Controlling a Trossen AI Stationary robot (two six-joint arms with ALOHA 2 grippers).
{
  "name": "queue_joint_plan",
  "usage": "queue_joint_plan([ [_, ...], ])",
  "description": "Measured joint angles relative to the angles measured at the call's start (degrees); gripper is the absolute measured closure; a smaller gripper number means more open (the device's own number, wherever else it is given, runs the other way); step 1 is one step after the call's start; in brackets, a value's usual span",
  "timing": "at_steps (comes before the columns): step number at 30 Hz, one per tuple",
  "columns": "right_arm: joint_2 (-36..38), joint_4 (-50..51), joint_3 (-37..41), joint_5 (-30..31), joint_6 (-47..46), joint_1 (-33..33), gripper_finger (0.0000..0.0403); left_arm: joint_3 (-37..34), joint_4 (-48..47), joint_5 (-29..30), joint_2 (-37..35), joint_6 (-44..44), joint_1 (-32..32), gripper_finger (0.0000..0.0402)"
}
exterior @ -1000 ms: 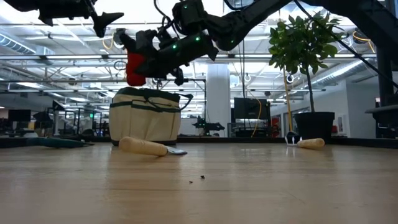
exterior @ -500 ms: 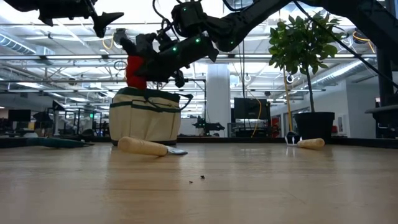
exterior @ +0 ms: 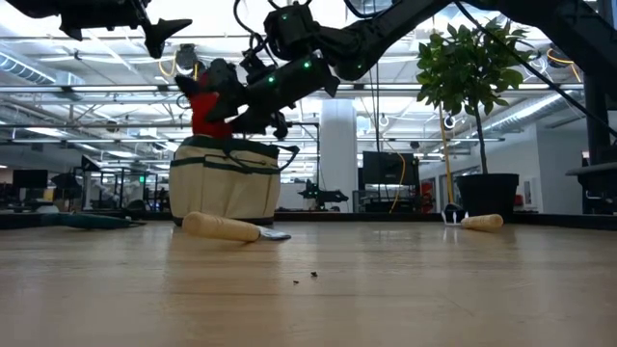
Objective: Pick & Place Garden tools in Gardening bag
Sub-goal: Put the gardening gloves into the gardening bag
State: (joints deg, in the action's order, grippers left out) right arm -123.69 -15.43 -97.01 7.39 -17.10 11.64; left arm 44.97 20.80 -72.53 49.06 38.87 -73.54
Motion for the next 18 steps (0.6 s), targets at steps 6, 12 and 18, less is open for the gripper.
queue_joint_plan([
  [6,0.00,0.28,0.00,0.27,0.02,0.00,0.0195,0.00,0.00,0.00,0.00,-0.04,0.00,0.0096],
  [12,0.00,1.15,0.00,0.45,0.02,0.04,0.0196,0.00,0.02,0.00,0.00,-0.13,0.00,0.0096],
  [18,0.00,1.22,0.00,4.16,1.20,0.02,0.0197,0.00,0.02,0.00,0.00,-0.13,0.00,0.0096],
])
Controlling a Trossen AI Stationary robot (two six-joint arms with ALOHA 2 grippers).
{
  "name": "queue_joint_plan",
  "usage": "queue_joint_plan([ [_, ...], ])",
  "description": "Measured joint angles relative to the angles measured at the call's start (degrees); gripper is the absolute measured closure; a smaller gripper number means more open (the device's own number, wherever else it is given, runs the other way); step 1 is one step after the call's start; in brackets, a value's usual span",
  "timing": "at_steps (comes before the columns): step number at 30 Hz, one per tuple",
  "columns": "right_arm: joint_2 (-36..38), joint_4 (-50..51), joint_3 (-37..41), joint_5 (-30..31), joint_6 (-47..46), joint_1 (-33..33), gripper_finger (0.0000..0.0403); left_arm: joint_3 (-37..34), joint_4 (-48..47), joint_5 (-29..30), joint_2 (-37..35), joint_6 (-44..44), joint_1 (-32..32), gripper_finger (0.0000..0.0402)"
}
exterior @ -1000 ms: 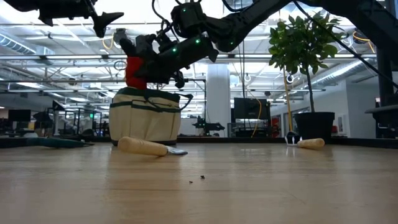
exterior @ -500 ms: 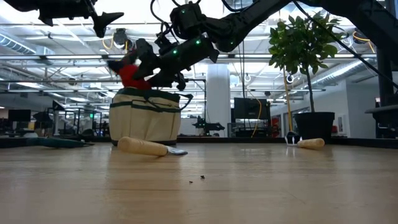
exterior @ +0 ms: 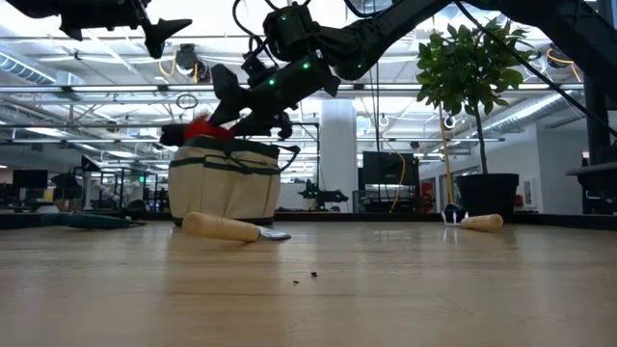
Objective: Pick & Place Garden tools in Gardening bag
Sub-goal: Put the gardening gloves into the gardening bag, then put the top hand rake into the gardening bag
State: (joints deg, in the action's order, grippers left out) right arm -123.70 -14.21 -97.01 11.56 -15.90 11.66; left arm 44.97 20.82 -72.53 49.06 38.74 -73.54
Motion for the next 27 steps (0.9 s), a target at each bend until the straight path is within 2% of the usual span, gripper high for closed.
queue_joint_plan([
  [6,0.02,-0.93,0.00,2.07,0.71,0.47,0.0201,0.00,0.02,0.02,0.00,-0.21,0.01,0.0096],
  [17,0.25,-0.77,0.02,1.66,2.97,0.54,0.0202,0.00,0.02,-0.31,0.02,0.22,0.00,0.0096],
  [23,3.99,-0.52,0.11,-4.25,7.42,-0.81,0.0202,0.00,-0.17,-10.26,0.04,2.12,0.15,0.0096],
  [27,7.09,2.48,0.11,-5.75,10.92,-1.83,0.0204,0.00,-1.52,-17.20,-0.01,3.86,1.27,0.0096],
])
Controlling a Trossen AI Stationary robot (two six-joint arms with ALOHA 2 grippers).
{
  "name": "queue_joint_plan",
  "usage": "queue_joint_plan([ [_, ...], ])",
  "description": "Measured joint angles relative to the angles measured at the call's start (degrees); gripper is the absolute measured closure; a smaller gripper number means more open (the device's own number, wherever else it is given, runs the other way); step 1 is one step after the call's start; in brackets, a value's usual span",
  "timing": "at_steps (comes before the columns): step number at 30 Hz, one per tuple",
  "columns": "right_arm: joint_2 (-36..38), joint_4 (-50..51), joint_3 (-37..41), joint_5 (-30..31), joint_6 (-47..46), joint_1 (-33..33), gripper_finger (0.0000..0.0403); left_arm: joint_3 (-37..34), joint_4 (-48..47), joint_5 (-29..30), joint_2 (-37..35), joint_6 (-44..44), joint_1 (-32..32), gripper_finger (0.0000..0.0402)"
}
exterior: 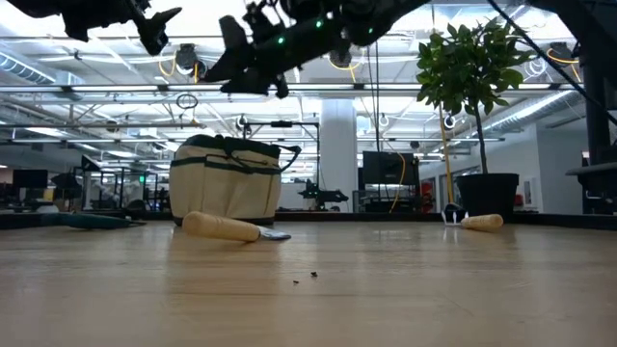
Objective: Pick & Place Garden tools in Gardening bag
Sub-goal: Put the top hand rake into the gardening bag
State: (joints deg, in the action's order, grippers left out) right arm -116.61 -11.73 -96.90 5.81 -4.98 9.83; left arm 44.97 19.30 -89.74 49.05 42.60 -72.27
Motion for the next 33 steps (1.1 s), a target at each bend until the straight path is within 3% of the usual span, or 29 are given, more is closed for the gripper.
queue_joint_plan([
  [5,4.39,8.05,-0.11,0.07,2.86,-0.33,0.0244,0.00,-4.70,-0.15,-0.06,0.91,2.51,0.0096],
  [15,10.56,24.96,-0.09,-0.03,4.40,-0.84,0.0393,0.00,-15.65,-0.19,-0.08,-0.72,7.97,0.0096],
  [25,15.31,39.67,-0.11,0.51,4.02,-2.93,0.0400,-0.01,-20.99,1.85,-0.10,-0.61,11.39,0.0096],
  [33,18.90,60.29,-0.11,7.84,-2.54,-5.18,0.0402,-0.02,-20.98,4.23,-0.12,-2.03,13.51,0.0096],
])
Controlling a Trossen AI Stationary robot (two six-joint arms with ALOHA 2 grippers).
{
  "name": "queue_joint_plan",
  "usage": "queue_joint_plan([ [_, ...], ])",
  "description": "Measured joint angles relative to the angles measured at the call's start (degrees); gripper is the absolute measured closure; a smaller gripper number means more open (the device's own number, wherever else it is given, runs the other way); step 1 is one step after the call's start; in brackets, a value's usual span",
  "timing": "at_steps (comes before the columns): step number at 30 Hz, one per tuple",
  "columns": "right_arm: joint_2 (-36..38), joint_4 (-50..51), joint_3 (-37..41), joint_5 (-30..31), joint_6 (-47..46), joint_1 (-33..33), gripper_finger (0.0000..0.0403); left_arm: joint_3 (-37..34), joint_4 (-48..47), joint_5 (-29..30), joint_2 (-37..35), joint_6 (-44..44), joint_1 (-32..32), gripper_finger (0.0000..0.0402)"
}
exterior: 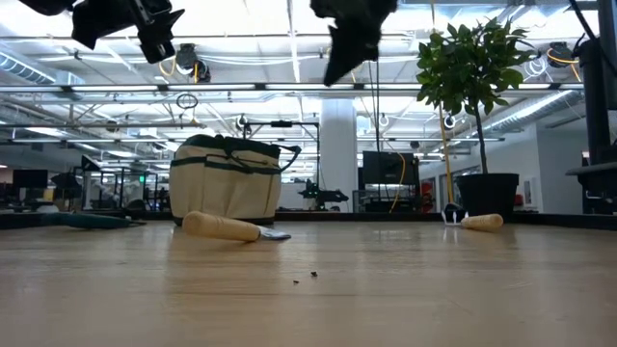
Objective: Pick & Place Garden tools in Gardening bag
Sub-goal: Put the top hand rake into the gardening bag
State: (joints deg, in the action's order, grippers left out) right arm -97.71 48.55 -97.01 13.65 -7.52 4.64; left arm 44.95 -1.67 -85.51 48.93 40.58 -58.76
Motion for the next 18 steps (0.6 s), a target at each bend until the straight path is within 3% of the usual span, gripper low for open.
queue_joint_plan([
  [6,1.66,17.54,-0.02,-0.17,-13.57,0.00,0.0402,0.00,-0.05,1.64,0.02,-1.11,0.52,0.0096],
  [9,1.32,26.28,0.07,-0.16,-15.87,0.00,0.0402,0.00,-0.04,1.85,0.00,-1.77,0.52,0.0096],
  [13,1.57,32.69,0.35,-0.12,-11.82,0.00,0.0399,0.00,-0.04,2.18,0.00,-2.81,0.52,0.0096],
  [18,3.52,33.96,5.97,-0.06,0.05,0.36,0.0399,0.00,-0.06,2.17,0.01,-3.37,0.52,0.0096],
])
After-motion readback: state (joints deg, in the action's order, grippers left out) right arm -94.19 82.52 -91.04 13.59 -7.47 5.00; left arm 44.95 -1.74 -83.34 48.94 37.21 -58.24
